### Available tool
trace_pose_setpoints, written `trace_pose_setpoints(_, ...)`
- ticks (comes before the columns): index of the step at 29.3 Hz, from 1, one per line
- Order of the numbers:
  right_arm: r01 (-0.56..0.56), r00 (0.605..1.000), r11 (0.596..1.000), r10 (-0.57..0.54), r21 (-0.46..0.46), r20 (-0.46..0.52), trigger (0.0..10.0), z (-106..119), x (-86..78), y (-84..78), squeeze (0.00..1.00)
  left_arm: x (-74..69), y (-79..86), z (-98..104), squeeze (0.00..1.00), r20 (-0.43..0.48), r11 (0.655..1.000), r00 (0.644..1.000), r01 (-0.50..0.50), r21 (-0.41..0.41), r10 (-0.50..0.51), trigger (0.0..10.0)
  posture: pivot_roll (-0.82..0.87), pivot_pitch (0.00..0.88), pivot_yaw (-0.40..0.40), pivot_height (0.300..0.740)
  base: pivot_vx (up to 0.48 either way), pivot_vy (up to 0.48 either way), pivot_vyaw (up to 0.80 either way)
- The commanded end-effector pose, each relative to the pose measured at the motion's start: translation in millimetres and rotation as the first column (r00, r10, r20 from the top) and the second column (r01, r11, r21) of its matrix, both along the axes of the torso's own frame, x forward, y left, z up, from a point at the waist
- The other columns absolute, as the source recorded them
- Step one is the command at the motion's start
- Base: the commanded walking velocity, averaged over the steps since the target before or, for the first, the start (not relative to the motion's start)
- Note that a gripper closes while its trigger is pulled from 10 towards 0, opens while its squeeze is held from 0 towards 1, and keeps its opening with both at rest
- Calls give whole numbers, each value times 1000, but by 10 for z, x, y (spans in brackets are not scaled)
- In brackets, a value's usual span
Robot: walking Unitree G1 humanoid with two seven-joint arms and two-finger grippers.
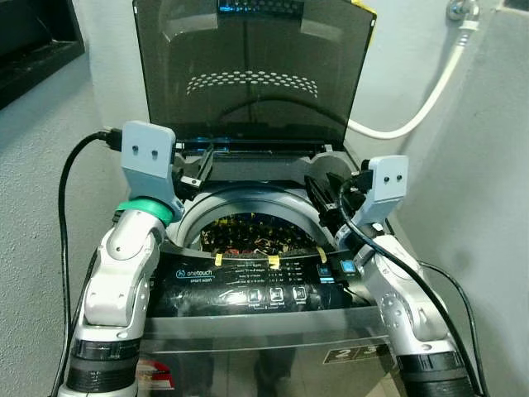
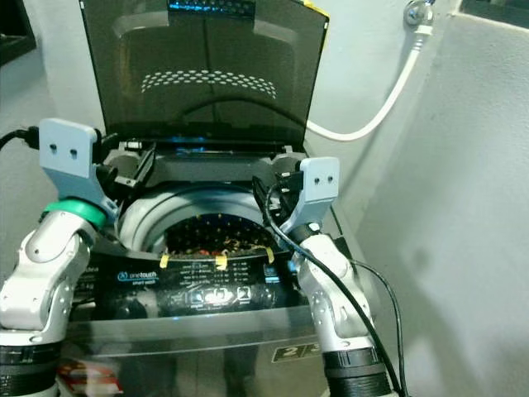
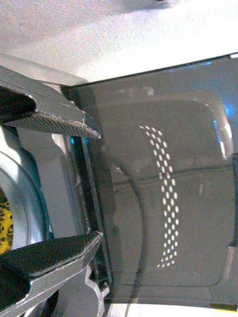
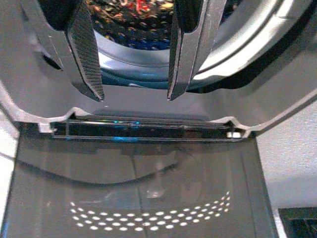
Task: Clothes washing
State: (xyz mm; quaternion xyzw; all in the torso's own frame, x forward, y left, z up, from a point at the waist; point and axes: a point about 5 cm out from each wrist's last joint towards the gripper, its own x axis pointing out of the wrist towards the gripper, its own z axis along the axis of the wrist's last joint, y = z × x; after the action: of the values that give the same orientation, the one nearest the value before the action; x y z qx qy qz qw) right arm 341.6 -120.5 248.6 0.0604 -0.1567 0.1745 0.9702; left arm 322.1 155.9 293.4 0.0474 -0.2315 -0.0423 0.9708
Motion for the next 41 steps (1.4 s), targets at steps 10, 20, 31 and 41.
trace_pose_setpoints(10,26,1000,999,-26,-36,13,10000,-18,30,-40,0,-92,-117,-81,0,-55,998,998,-21,-57,18,10000,27,56,-34,740,0,-230,0)
trace_pose_setpoints(20,33,999,999,-33,-42,5,10000,-51,27,-55,0,-98,-134,-78,0,-70,998,997,-23,-57,19,10000,22,65,-26,740,0,-352,0)
trace_pose_setpoints(31,38,999,998,-38,-41,-1,10000,-79,25,-72,0,-69,88,-96,0,-112,996,991,-78,-35,73,10000,26,66,-20,740,0,95,0)
trace_pose_setpoints(41,8,1000,999,-8,-42,-9,10000,-93,34,-28,0,-103,142,-105,0,-114,995,989,-99,-2,99,10000,32,68,-30,740,0,469,0)
